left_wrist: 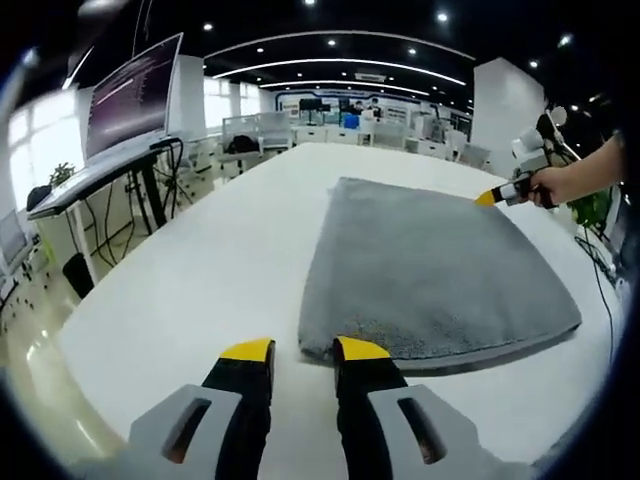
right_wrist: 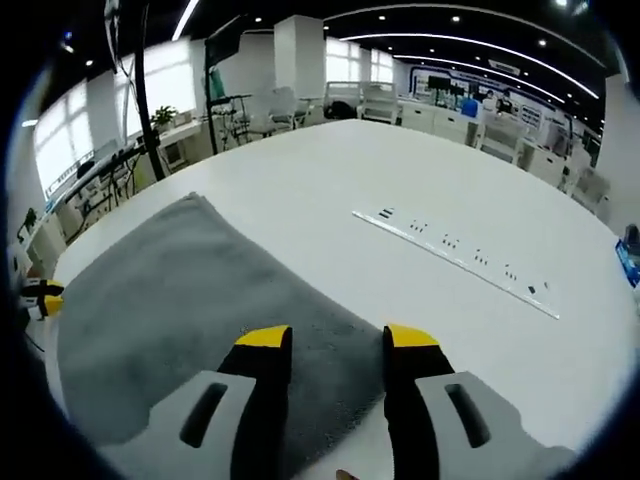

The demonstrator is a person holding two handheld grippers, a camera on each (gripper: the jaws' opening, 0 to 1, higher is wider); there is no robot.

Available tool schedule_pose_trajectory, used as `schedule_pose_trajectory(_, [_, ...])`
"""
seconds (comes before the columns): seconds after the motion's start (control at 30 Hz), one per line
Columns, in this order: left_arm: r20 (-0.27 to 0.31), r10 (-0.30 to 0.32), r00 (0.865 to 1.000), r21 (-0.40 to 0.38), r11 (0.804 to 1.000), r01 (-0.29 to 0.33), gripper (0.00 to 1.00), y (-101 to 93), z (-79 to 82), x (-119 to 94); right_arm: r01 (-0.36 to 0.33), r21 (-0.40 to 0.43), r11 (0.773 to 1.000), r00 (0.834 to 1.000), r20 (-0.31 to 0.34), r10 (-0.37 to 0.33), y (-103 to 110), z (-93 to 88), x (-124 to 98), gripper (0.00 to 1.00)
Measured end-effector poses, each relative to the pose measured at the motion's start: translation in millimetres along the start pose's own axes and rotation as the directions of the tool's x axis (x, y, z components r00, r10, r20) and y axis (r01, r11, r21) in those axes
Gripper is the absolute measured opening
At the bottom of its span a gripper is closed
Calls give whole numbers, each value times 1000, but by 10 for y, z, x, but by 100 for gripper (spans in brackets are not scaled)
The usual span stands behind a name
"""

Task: Fold the towel on the table until its edges align and the towel forms a compact rectangular stack.

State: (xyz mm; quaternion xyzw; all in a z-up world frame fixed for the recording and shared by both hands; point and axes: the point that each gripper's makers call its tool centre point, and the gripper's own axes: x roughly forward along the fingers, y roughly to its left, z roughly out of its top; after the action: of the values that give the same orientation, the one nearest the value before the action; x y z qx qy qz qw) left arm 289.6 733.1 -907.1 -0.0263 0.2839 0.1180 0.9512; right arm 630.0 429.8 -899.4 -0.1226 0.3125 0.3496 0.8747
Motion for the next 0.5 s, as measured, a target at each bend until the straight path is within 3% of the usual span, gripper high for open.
schedule_pose_trajectory(0.27, [-10,-14,1000,15,1000,14,23,-28,11,13,28,54,998,1000,-7,-28,-186,-100,-39,34])
schedule_pose_trajectory(0.43, [-10,-42,999,8,999,42,20,-70,17,40,20,78,997,999,-35,-17,-219,-232,36,25])
schedule_pose_trajectory(0.47, [-6,-59,998,1,998,59,18,-99,20,47,19,95,995,1000,-7,-19,-231,-202,48,24])
schedule_pose_trajectory(0.5, [3,-70,998,6,998,70,16,-134,35,44,19,85,996,1000,-19,-17,-236,-219,44,24])
